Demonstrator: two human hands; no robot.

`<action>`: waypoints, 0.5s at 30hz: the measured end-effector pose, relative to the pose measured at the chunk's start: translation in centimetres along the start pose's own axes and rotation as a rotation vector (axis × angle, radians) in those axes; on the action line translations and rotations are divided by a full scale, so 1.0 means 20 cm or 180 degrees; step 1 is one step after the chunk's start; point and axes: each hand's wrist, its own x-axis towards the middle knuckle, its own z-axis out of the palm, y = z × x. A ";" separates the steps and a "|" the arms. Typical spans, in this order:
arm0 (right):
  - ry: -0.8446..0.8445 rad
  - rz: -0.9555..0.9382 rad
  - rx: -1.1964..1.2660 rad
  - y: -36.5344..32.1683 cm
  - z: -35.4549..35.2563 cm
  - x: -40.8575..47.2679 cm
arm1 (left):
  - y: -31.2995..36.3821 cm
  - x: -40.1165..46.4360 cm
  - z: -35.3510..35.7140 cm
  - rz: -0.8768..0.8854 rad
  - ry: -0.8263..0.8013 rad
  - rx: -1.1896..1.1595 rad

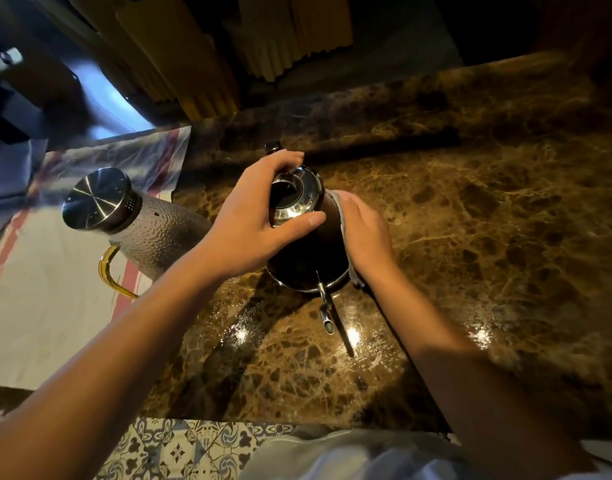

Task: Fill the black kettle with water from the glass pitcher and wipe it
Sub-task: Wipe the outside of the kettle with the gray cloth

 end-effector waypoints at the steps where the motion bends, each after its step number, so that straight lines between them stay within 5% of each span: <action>1: 0.0088 -0.0068 0.0039 0.03 0.01 -0.03 | 0.00 0.00 0.00 -0.0013 0.0011 -0.0012; 15: -0.0704 -0.0270 0.0479 -0.24 0.00 0.10 | 0.00 -0.01 0.01 0.0037 0.0152 -0.0068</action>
